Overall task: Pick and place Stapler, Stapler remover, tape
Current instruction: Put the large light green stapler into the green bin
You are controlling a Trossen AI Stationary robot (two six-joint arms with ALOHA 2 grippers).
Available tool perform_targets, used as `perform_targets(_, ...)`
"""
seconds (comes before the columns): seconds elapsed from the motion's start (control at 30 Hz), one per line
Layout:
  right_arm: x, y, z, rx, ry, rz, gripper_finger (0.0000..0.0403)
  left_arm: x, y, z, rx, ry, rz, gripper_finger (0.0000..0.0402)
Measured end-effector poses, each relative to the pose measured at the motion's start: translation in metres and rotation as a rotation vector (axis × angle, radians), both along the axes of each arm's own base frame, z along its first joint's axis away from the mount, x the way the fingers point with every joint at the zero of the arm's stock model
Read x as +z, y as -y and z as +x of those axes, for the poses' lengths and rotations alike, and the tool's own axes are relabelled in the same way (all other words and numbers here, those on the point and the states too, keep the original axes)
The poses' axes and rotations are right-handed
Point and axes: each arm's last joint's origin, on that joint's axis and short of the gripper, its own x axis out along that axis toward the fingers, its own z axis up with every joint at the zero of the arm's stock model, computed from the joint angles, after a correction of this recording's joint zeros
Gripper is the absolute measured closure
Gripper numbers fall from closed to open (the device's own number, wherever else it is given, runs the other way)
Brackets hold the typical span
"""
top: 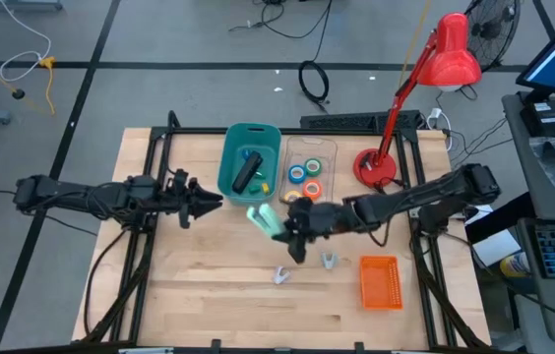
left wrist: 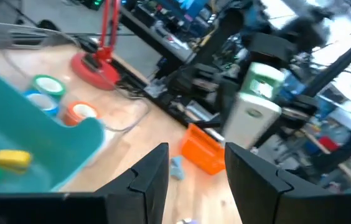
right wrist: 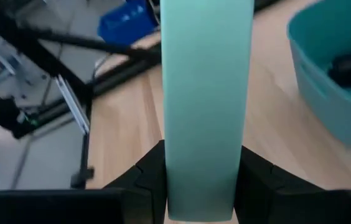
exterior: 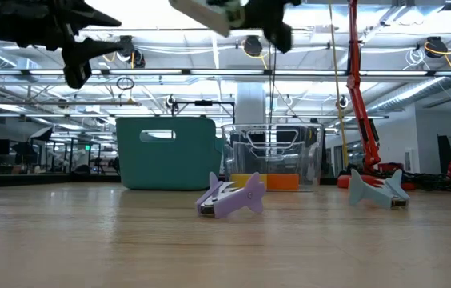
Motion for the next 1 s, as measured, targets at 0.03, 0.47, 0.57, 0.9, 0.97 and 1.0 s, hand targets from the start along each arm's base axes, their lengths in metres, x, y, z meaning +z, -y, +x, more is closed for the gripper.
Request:
perform_targets(0.03,0.002,0.005,0.003,0.007,0.024,0.014,0.0285,0.001,0.000,0.001,-0.012,0.010,-0.001,0.0245)
perform_targets(0.47,0.017,0.040,0.030,0.050,0.326,0.266,0.0285,0.021,0.004,0.016,-0.074,0.274,0.019,0.0245)
perform_targets(0.57,0.010,0.041,0.037,0.080,0.350,0.311,0.0285,0.022,0.005,0.022,-0.075,0.307,0.011,0.0245)
perform_targets(0.9,0.013,0.047,0.042,0.070,0.424,0.335,0.0285,0.013,0.005,0.036,-0.053,0.289,-0.068,0.0244)
perform_targets(0.97,0.013,0.048,0.042,0.065,0.427,0.341,0.0285,0.015,0.004,0.038,-0.038,0.308,-0.071,0.0245)
perform_targets(1.0,0.014,0.048,0.042,0.064,0.431,0.349,0.0285,0.017,0.004,0.040,-0.035,0.315,-0.068,0.0245)
